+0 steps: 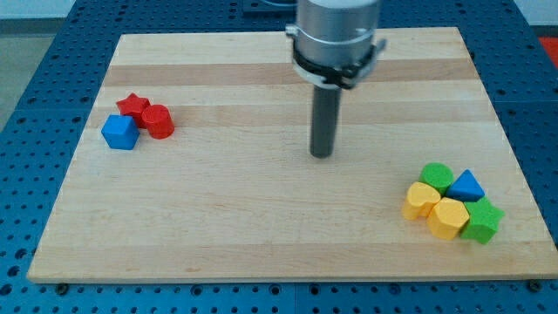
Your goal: Slide blue cube right a bit
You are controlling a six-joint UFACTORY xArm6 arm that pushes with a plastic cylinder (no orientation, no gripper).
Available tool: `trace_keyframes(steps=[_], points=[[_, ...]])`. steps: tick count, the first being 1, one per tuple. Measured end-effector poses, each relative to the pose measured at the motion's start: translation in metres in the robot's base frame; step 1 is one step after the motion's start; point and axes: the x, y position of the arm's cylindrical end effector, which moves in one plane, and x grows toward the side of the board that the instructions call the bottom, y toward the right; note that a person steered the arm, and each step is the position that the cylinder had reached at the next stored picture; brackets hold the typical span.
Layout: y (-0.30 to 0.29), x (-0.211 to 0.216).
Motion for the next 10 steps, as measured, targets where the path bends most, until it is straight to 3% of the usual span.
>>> trace_keyframes(steps=[2,4,6,10], points=[[-0.087,-0.08],[-0.188,-0.127],[-0.283,-0.127],[-0.297,-0.066]])
